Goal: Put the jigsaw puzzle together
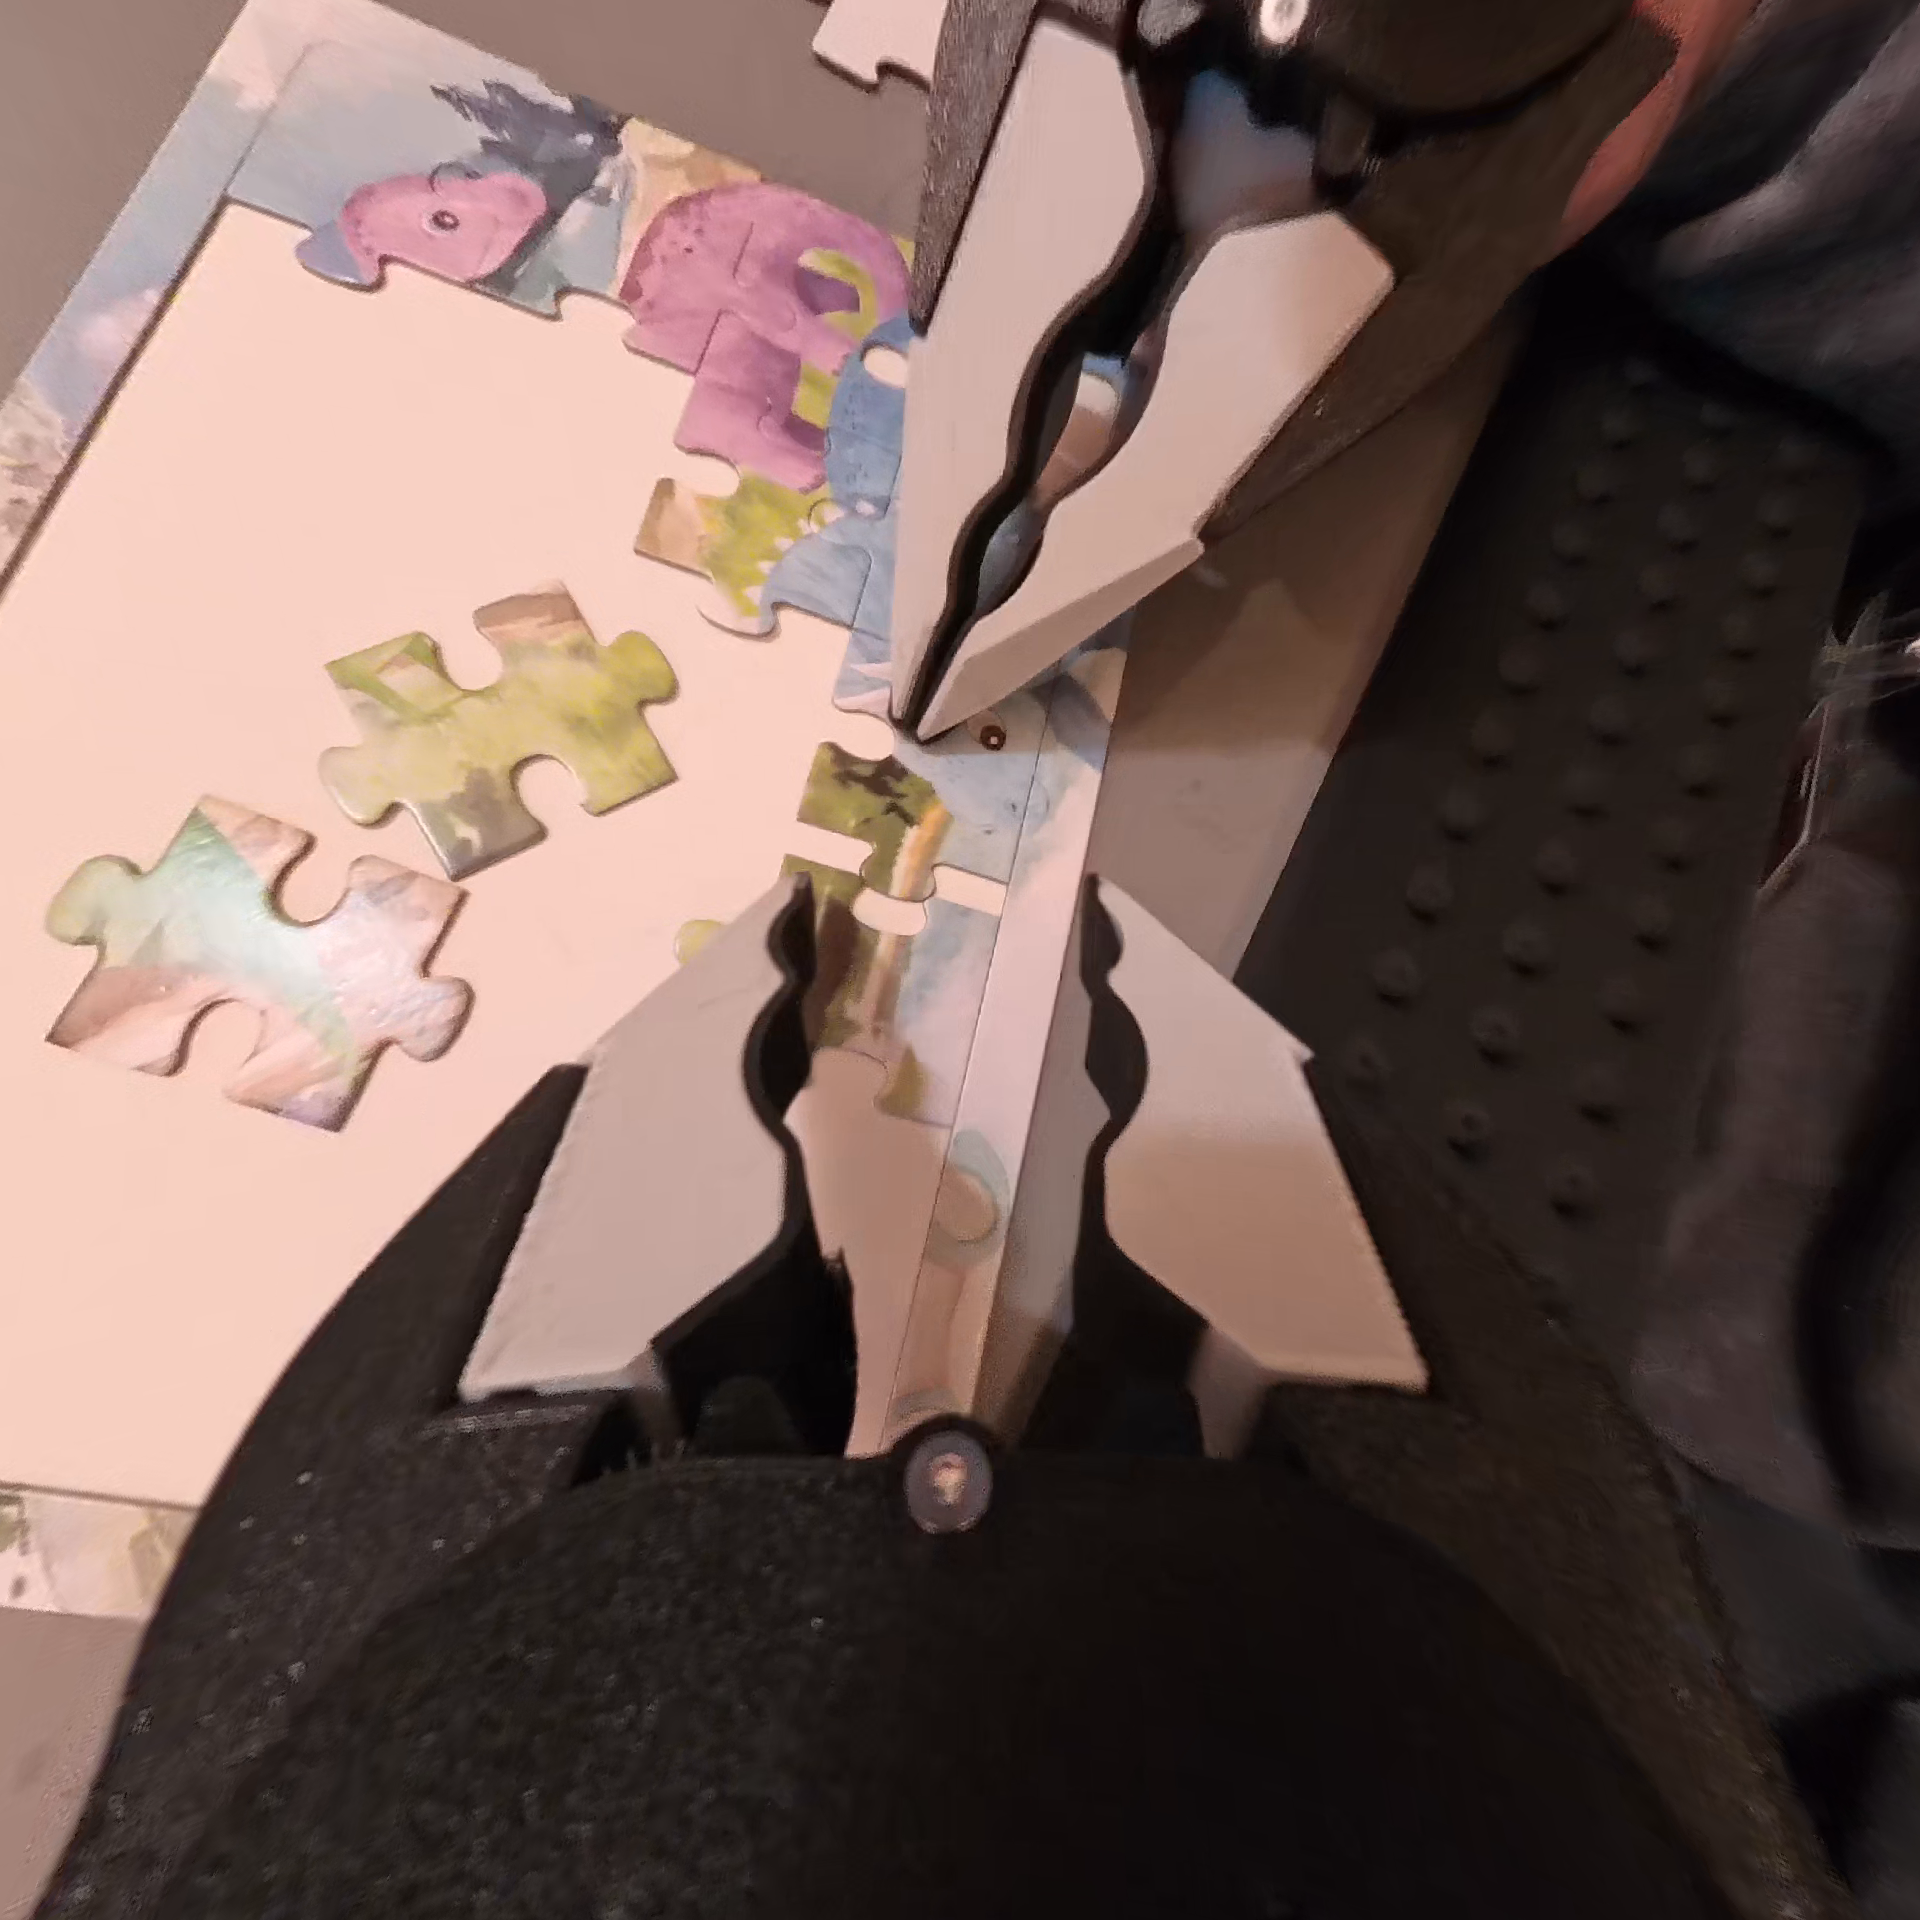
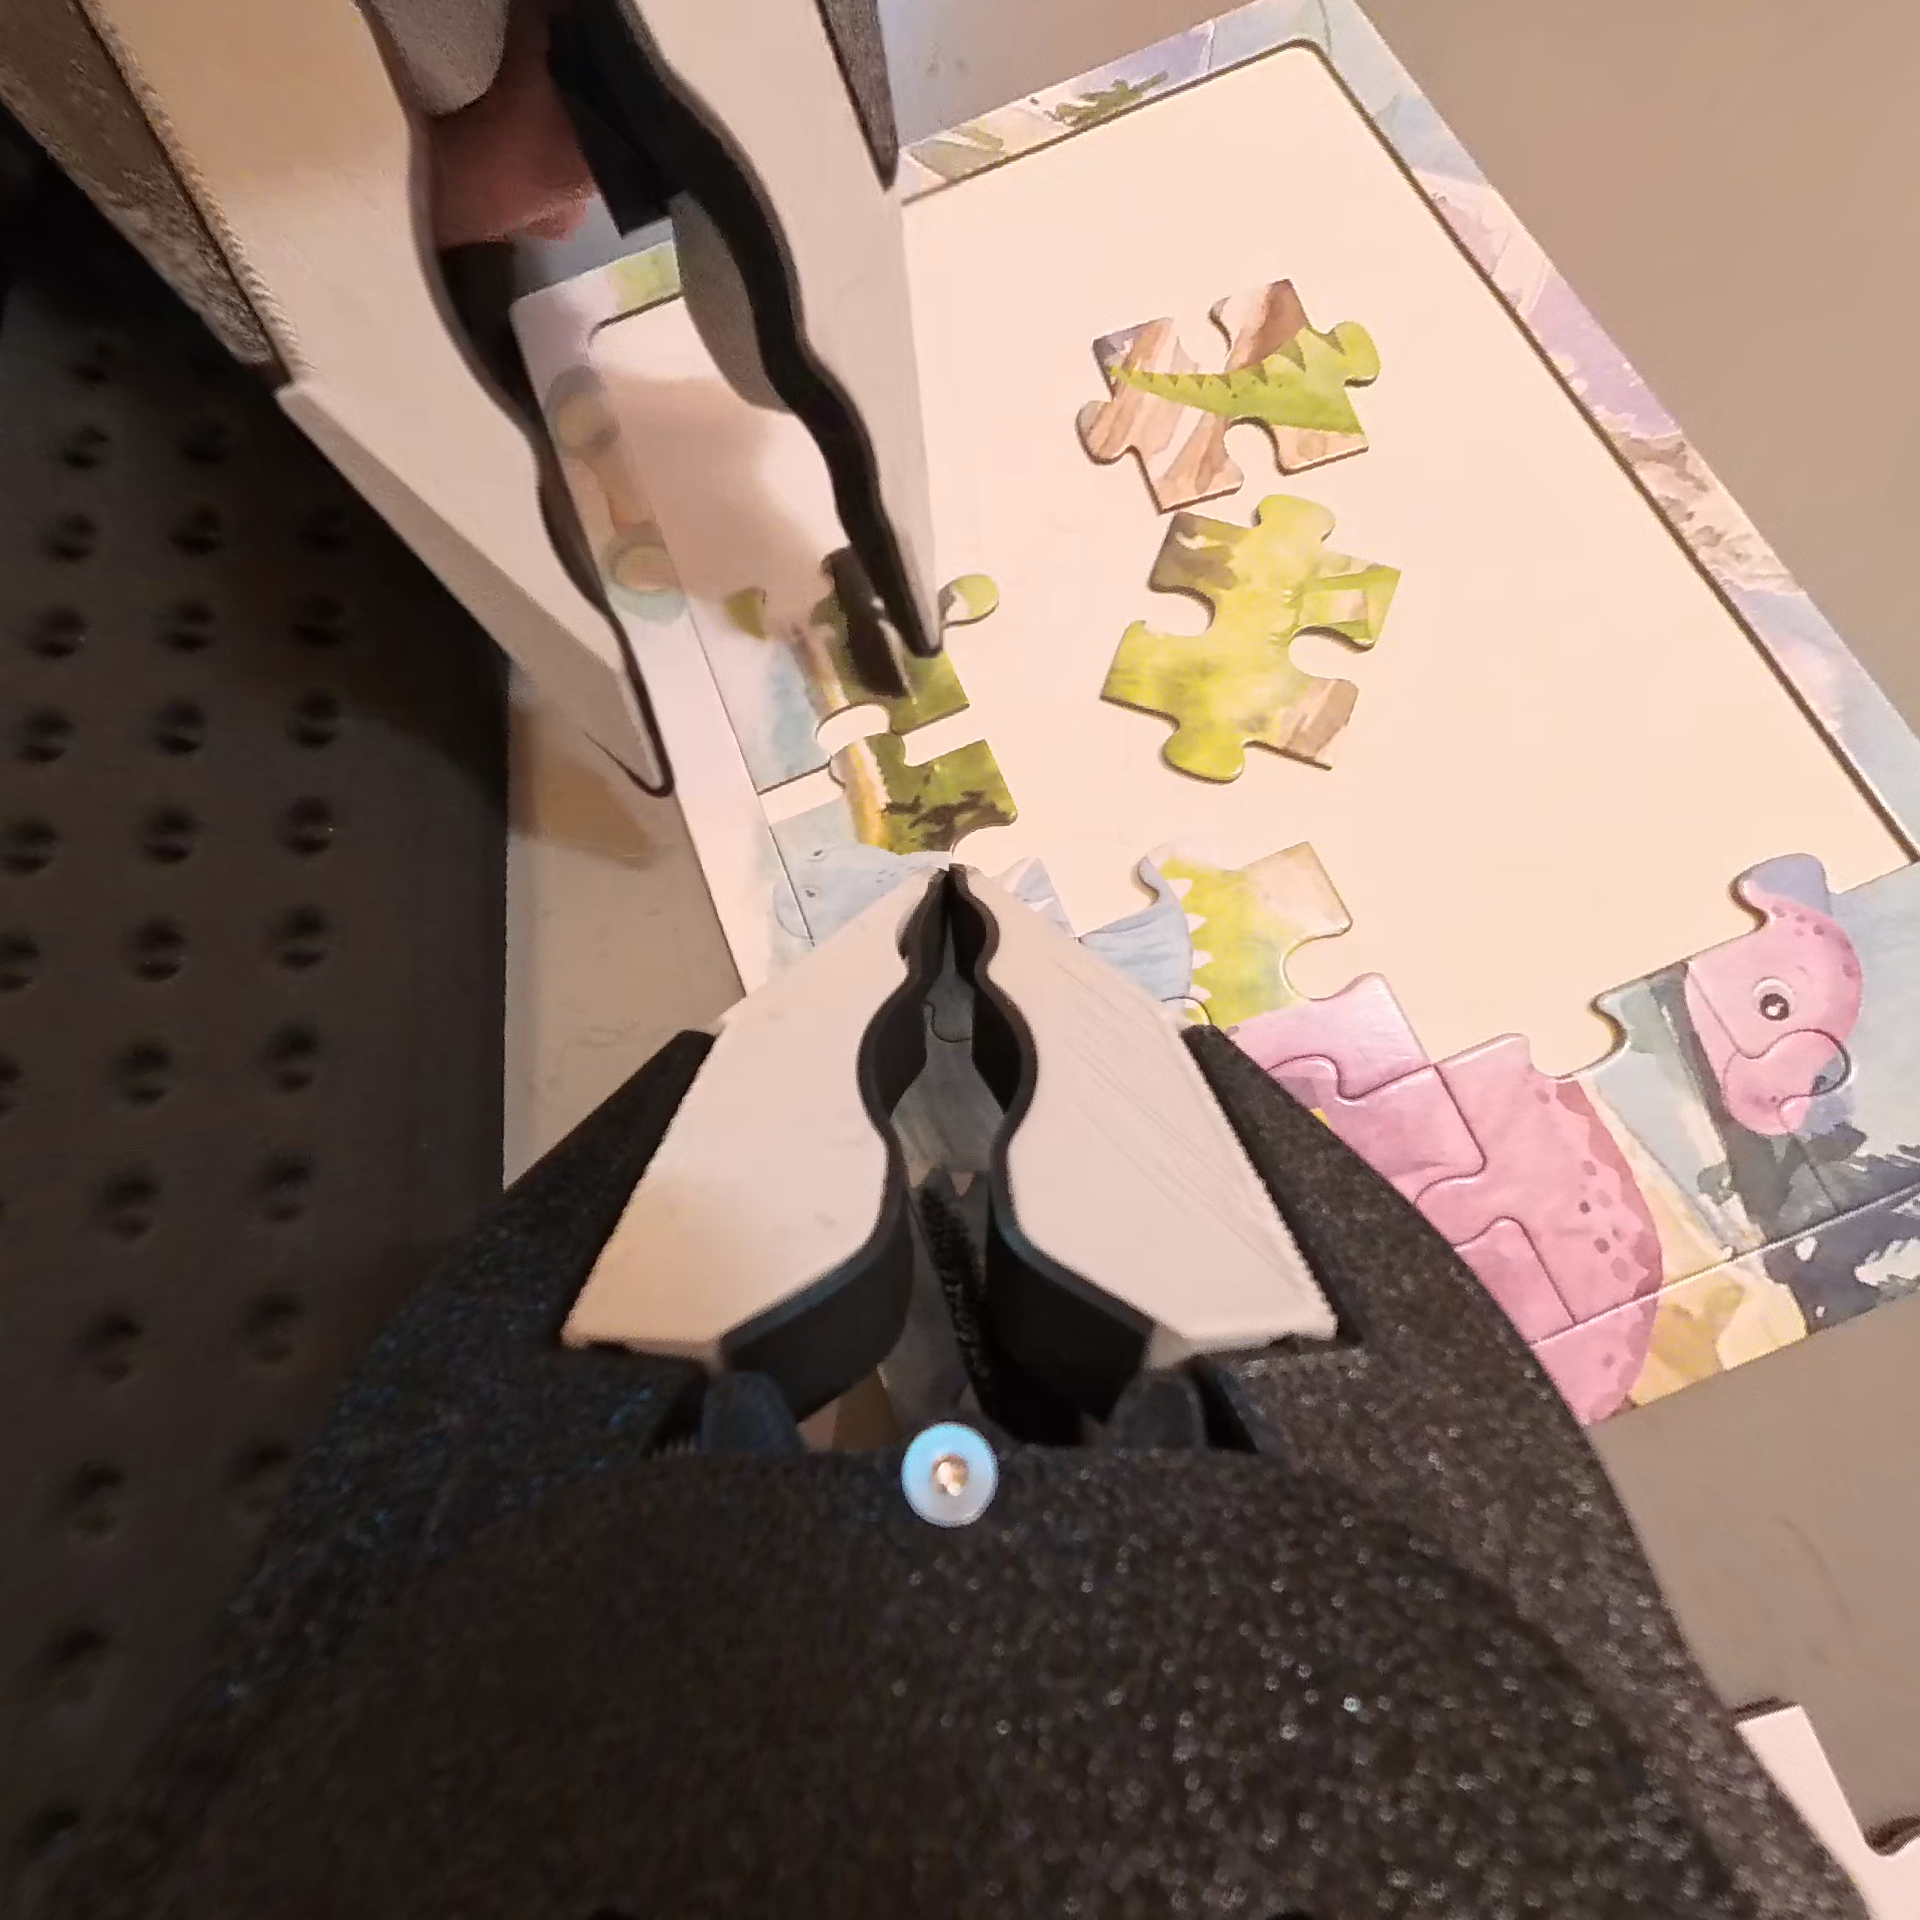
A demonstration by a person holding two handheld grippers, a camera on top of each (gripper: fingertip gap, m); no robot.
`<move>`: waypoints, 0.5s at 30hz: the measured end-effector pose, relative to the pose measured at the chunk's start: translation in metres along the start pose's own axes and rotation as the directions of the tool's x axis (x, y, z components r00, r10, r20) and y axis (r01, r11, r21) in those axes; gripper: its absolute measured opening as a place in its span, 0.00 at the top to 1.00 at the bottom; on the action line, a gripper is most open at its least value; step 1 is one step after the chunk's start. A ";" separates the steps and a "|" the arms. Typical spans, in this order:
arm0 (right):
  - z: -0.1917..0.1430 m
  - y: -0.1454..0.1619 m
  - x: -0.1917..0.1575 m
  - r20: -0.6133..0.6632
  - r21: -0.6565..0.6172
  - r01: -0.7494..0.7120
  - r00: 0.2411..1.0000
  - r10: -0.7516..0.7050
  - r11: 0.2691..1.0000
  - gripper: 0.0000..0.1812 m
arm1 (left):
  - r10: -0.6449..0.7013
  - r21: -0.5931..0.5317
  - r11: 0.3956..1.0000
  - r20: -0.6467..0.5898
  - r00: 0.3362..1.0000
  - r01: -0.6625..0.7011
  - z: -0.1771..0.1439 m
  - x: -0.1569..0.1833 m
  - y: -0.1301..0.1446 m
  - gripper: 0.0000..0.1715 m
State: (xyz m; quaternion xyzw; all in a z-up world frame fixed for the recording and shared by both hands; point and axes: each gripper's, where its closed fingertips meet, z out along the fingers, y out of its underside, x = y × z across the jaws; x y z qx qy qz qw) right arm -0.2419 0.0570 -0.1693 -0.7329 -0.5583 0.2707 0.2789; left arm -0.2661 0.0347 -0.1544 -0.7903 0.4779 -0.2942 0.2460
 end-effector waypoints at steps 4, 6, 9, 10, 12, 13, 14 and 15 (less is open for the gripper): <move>0.000 0.000 0.000 -0.004 -0.001 0.003 1.000 -0.003 1.000 1.00 | 0.007 -0.049 0.999 0.087 0.996 -0.002 -0.003 -0.015 0.009 0.61; 0.000 0.000 0.000 -0.007 -0.002 0.008 1.000 -0.008 1.000 1.00 | 0.006 -0.053 0.999 0.069 0.998 -0.003 -0.007 -0.013 0.010 0.71; 0.000 0.000 0.000 -0.013 -0.004 0.011 1.000 -0.011 1.000 1.00 | 0.059 -0.119 0.992 0.145 0.988 -0.042 -0.017 -0.022 0.021 0.71; 0.000 0.000 0.000 -0.007 -0.005 -0.002 1.000 0.002 1.000 1.00 | 0.082 -0.144 0.988 0.154 0.985 -0.060 -0.019 -0.023 0.026 0.70; 0.000 0.000 0.000 0.003 -0.007 -0.016 1.000 0.016 1.000 1.00 | 0.129 -0.193 0.976 0.151 0.980 -0.099 -0.020 -0.024 0.034 0.68; 0.000 0.000 0.000 0.001 -0.008 -0.013 1.000 0.013 1.000 1.00 | 0.157 -0.204 0.971 0.148 0.976 -0.125 -0.020 -0.025 0.035 0.67; 0.000 0.000 0.000 -0.004 -0.008 -0.006 1.000 0.006 1.000 1.00 | 0.175 -0.195 0.970 0.130 0.976 -0.148 -0.019 -0.023 0.034 0.67; 0.000 0.000 0.000 -0.009 -0.007 0.003 1.000 -0.003 1.000 1.00 | 0.192 -0.200 0.965 0.112 0.975 -0.167 -0.018 -0.022 0.034 0.68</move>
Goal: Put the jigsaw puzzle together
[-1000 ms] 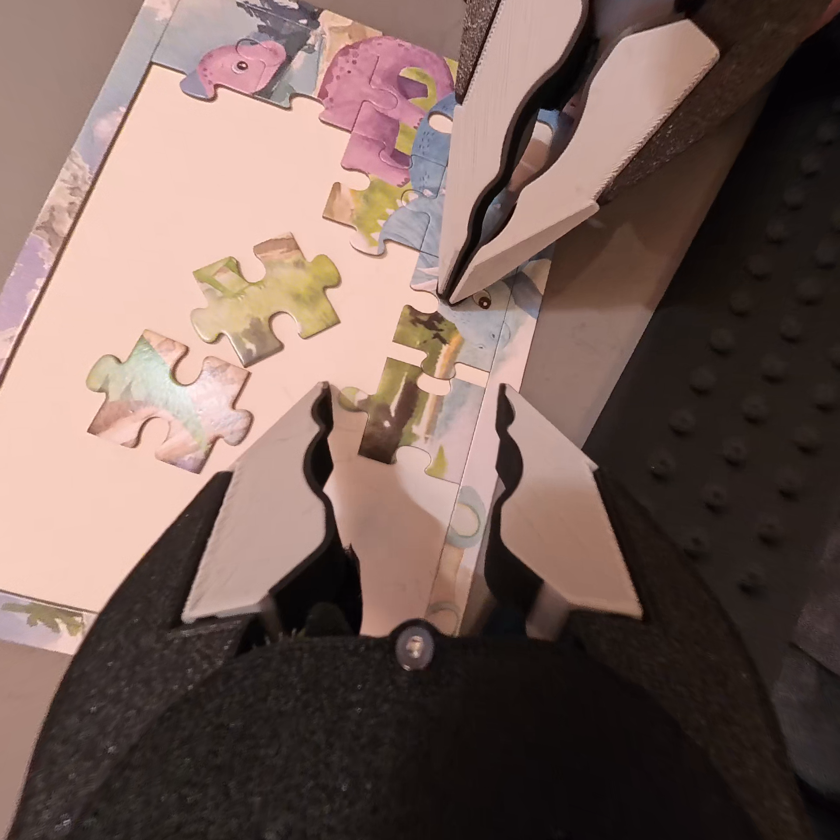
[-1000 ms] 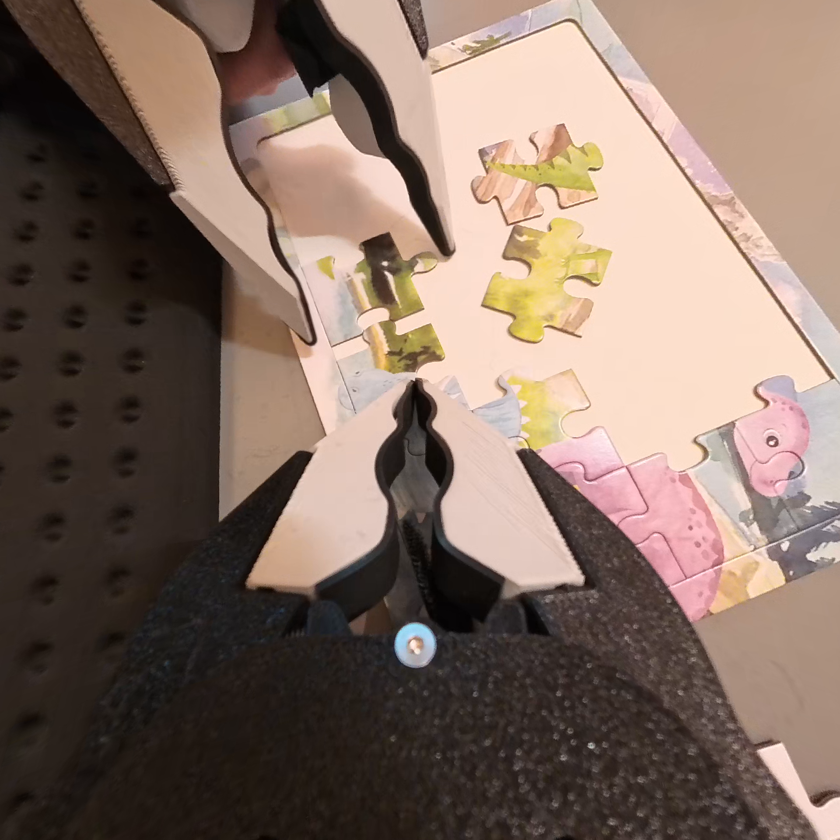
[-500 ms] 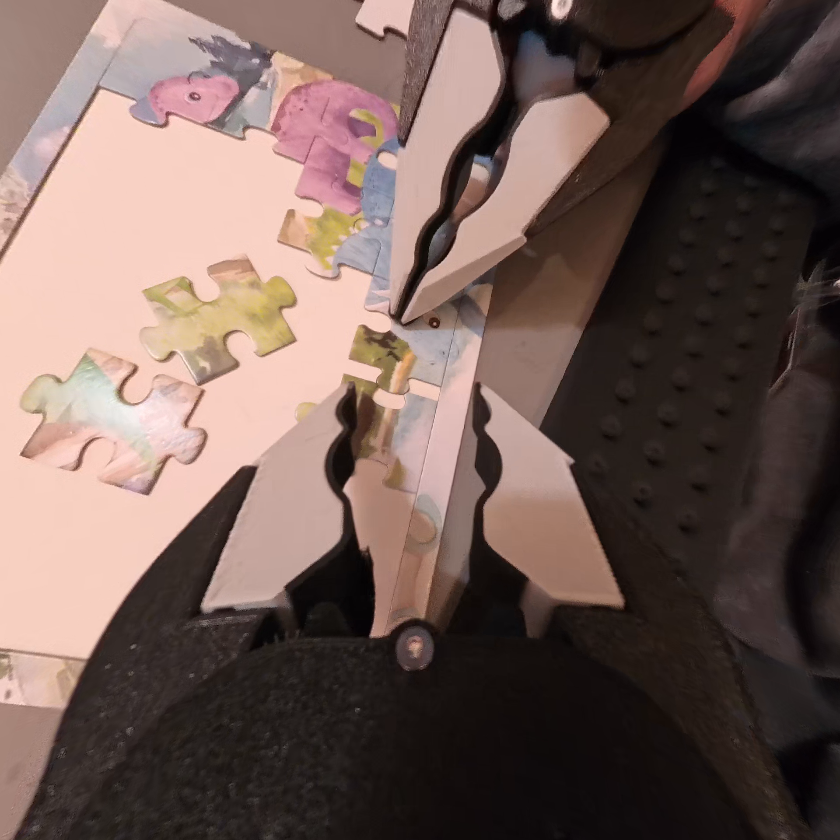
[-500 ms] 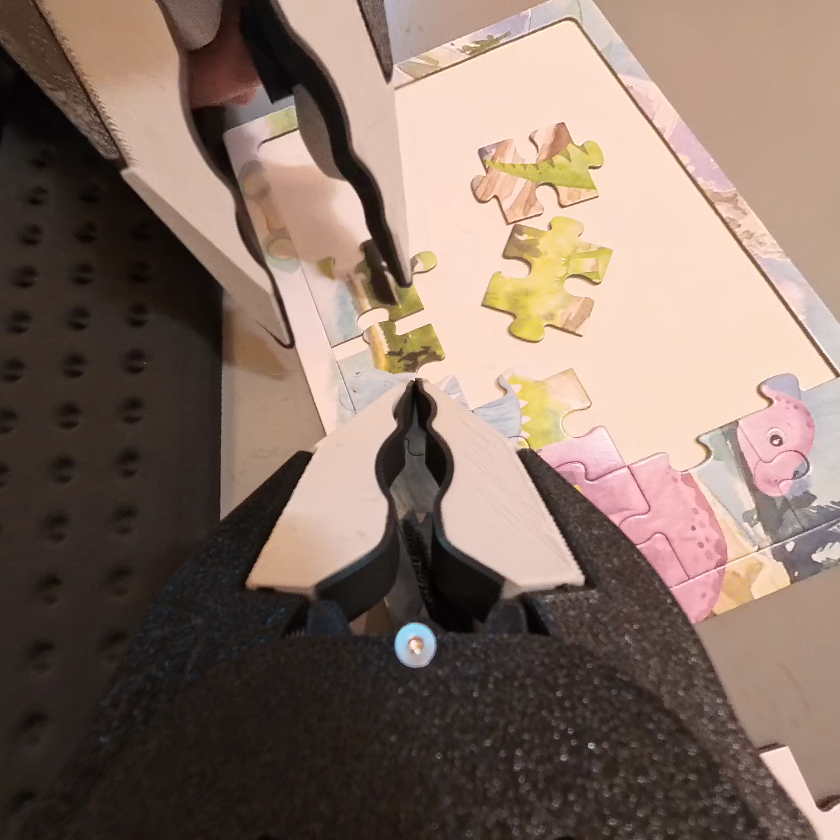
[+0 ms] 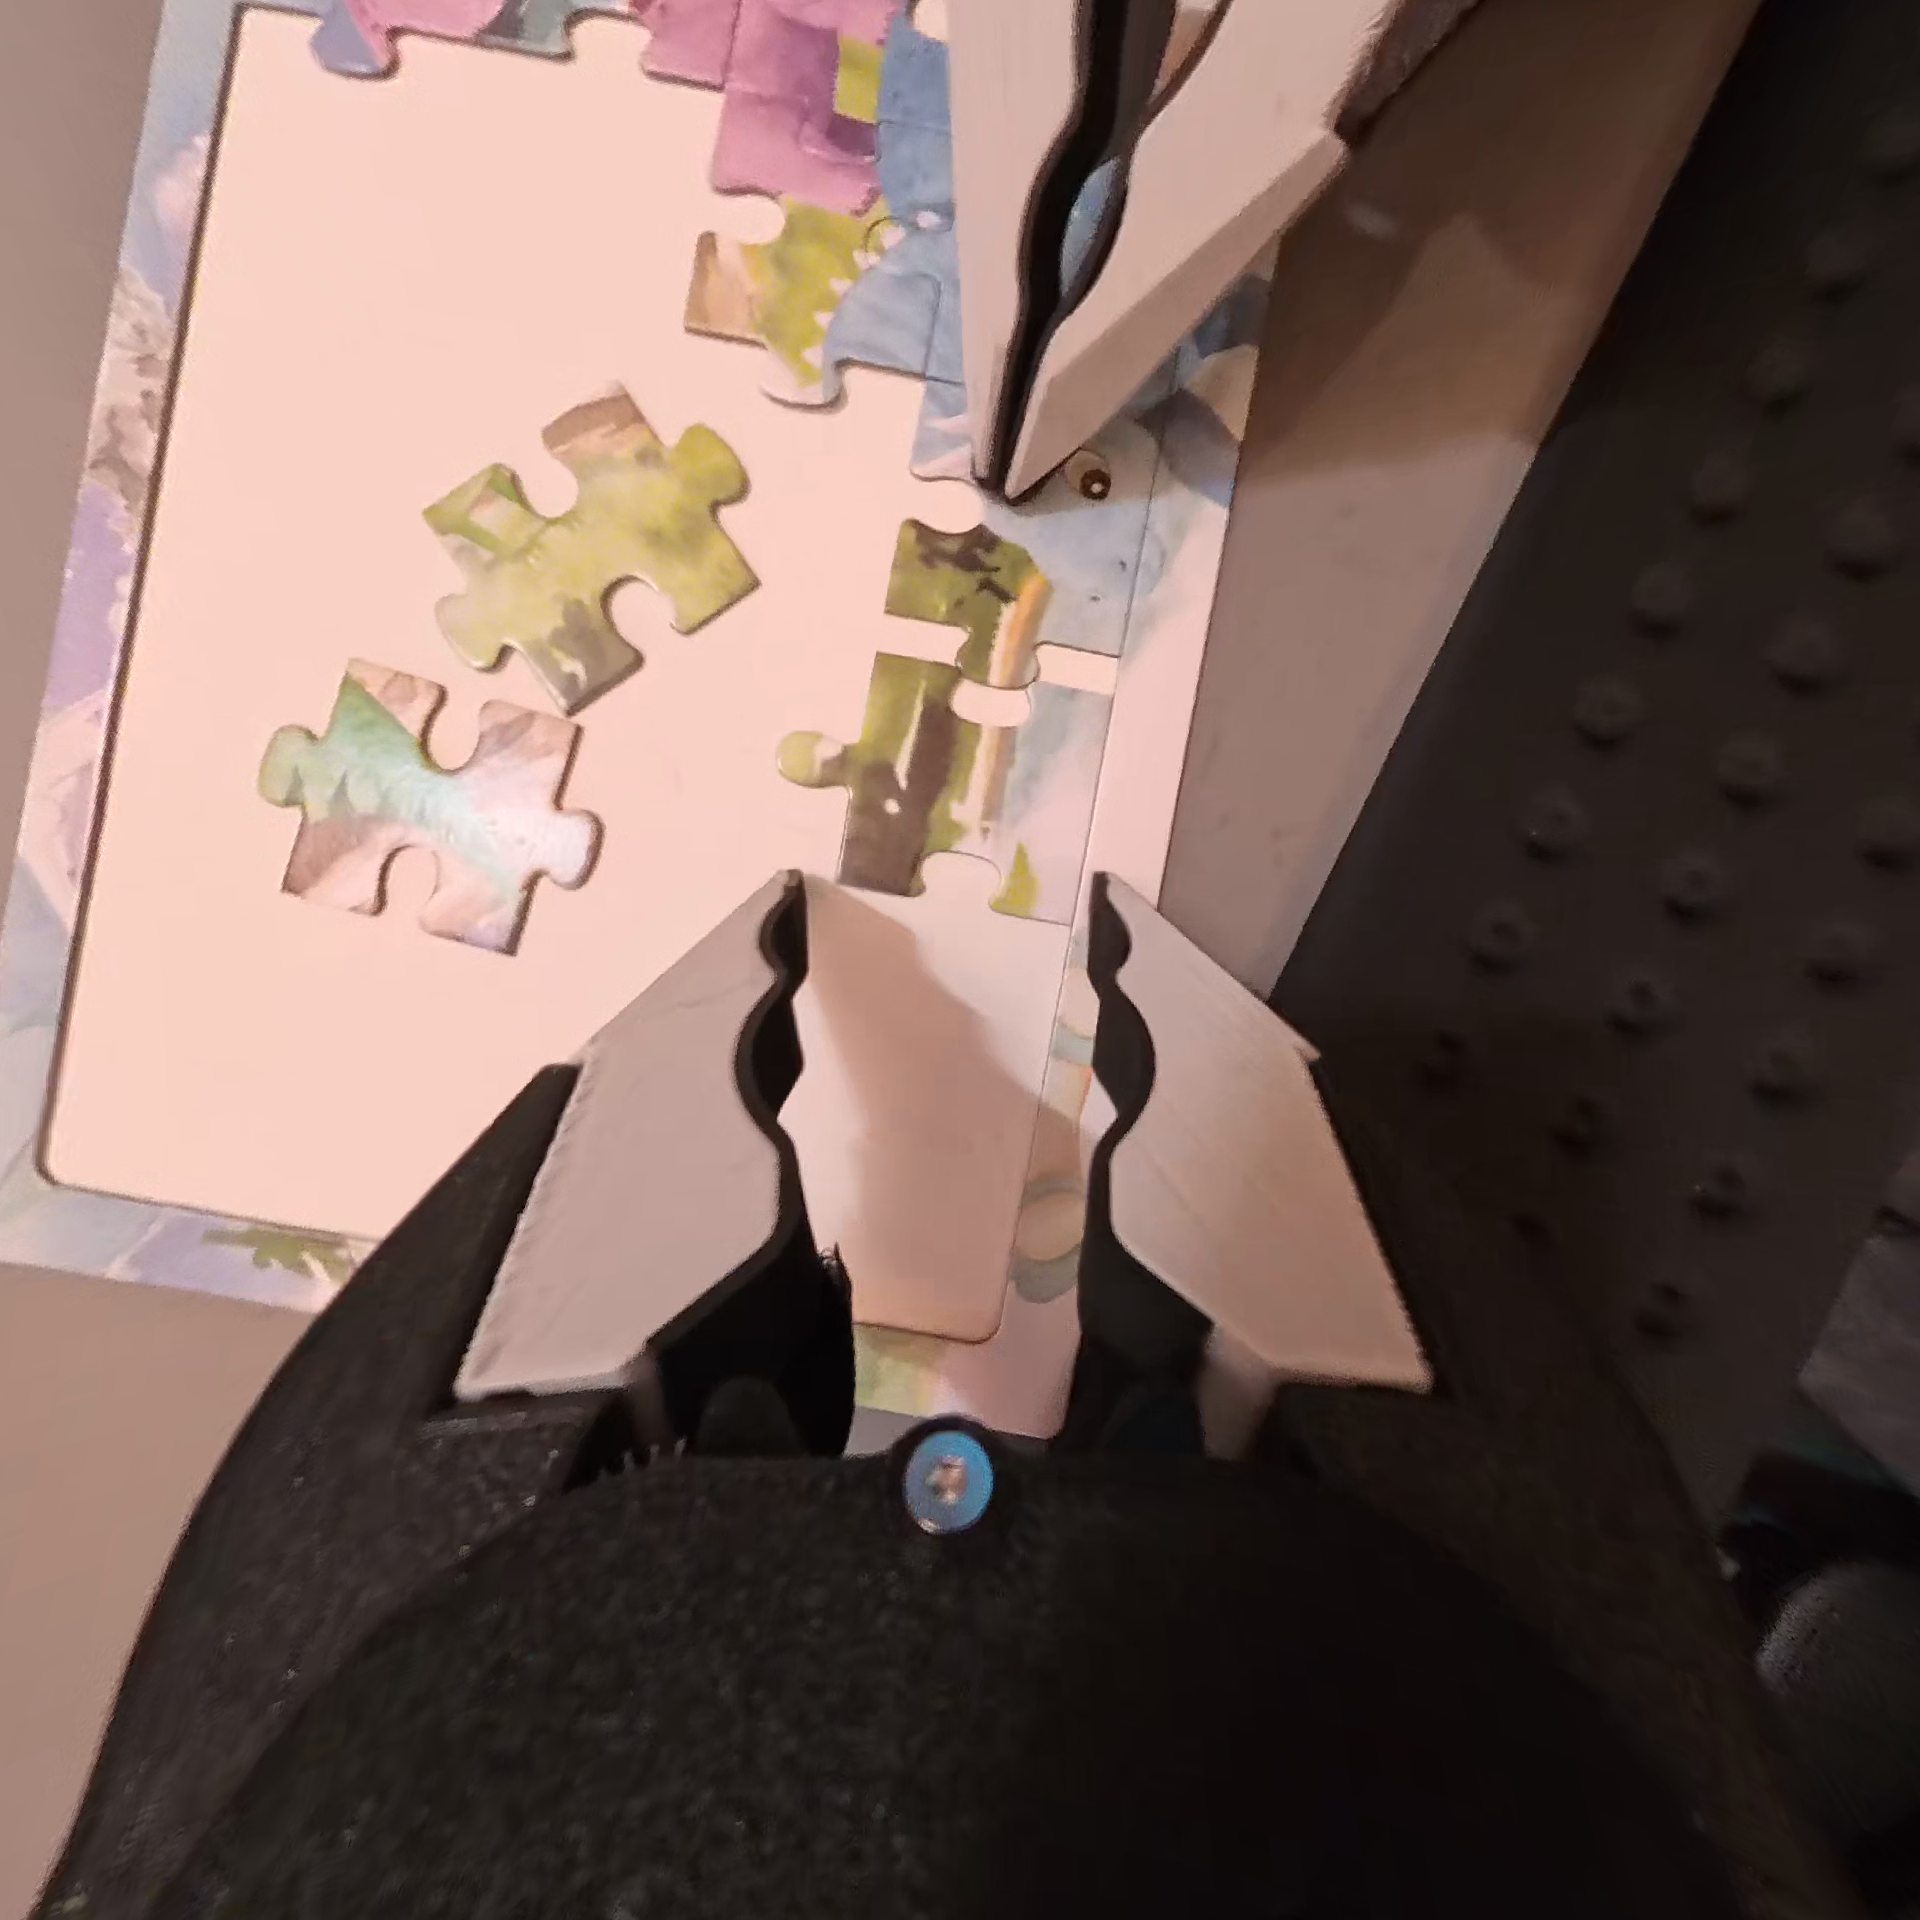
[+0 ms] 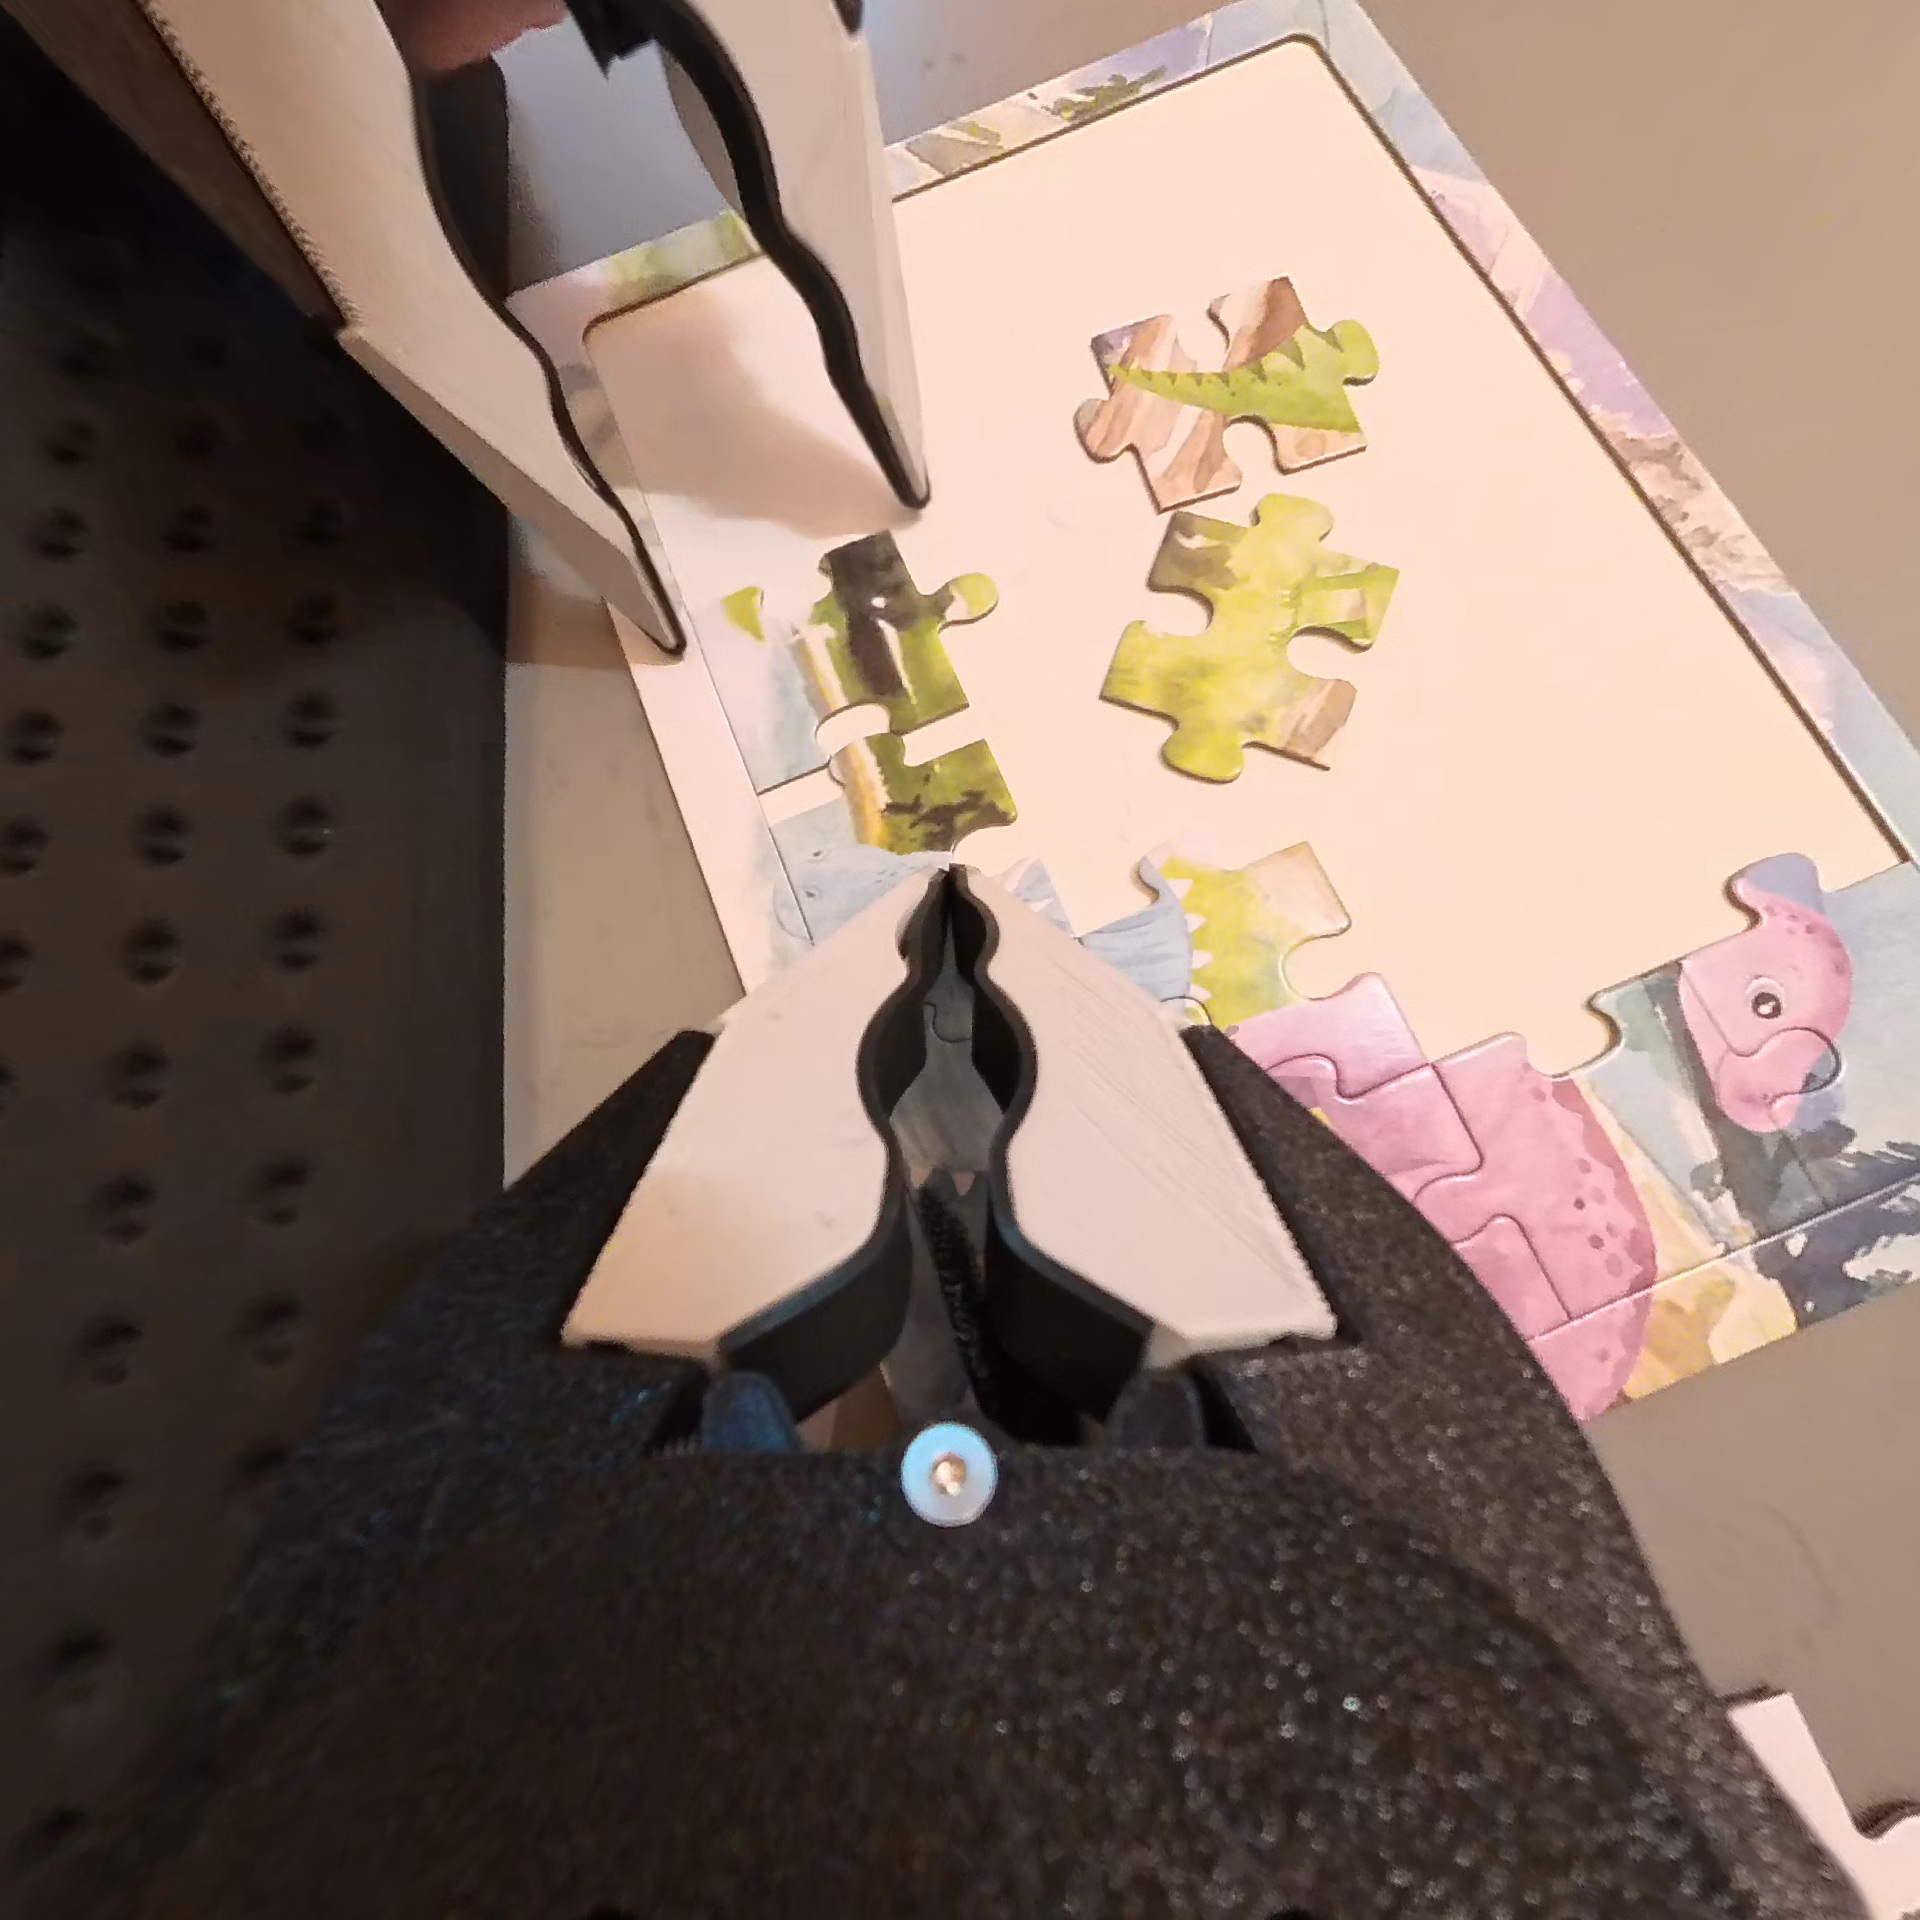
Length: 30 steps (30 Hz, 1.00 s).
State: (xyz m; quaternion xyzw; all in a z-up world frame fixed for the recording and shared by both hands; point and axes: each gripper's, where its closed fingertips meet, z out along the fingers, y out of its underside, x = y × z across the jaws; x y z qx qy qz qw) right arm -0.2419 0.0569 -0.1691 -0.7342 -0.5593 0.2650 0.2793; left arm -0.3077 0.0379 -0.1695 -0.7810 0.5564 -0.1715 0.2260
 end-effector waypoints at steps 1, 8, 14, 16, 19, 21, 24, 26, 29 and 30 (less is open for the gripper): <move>0.000 0.000 0.000 -0.003 0.002 0.006 1.000 -0.006 1.000 1.00 | 0.015 -0.001 1.000 -0.012 1.000 -0.015 0.000 0.001 -0.001 0.69; 0.000 0.000 0.000 0.007 0.007 0.005 1.000 -0.005 1.000 1.00 | 0.030 0.026 0.999 -0.066 0.997 -0.028 0.002 0.004 -0.002 0.72; 0.000 0.001 0.000 0.006 0.004 0.010 1.000 -0.010 1.000 1.00 | 0.045 0.028 0.999 -0.023 0.999 -0.044 0.001 0.004 -0.003 0.72; 0.000 0.000 0.000 0.002 0.002 0.014 1.000 -0.014 1.000 1.00 | 0.059 0.024 0.998 0.017 0.998 -0.059 0.001 0.002 -0.004 0.73; -0.001 0.000 0.000 0.017 -0.013 -0.003 1.000 0.003 1.000 1.00 | 0.094 0.018 0.995 0.084 0.992 -0.096 -0.001 0.001 -0.006 0.76; -0.005 -0.015 0.003 0.029 0.052 -0.032 0.999 0.031 0.998 1.00 | 0.100 0.019 0.995 0.108 0.989 -0.102 -0.001 0.001 -0.006 0.76; -0.001 -0.044 0.007 0.140 0.118 -0.158 0.980 0.141 0.980 0.93 | 0.101 0.028 0.994 0.130 0.986 -0.105 -0.002 0.001 -0.006 0.76; 0.008 -0.056 0.011 0.205 0.125 -0.217 0.960 0.189 0.968 0.90 | 0.105 0.033 0.993 0.141 0.985 -0.110 -0.002 0.001 -0.006 0.75; 0.023 -0.053 0.010 0.284 0.034 -0.266 0.927 0.246 0.963 0.84 | 0.114 0.038 0.992 0.153 0.982 -0.121 -0.003 0.001 -0.006 0.75; 0.027 -0.051 0.009 0.296 0.007 -0.269 0.920 0.255 0.963 0.84 | 0.117 0.038 0.992 0.158 0.981 -0.124 -0.003 0.001 -0.006 0.75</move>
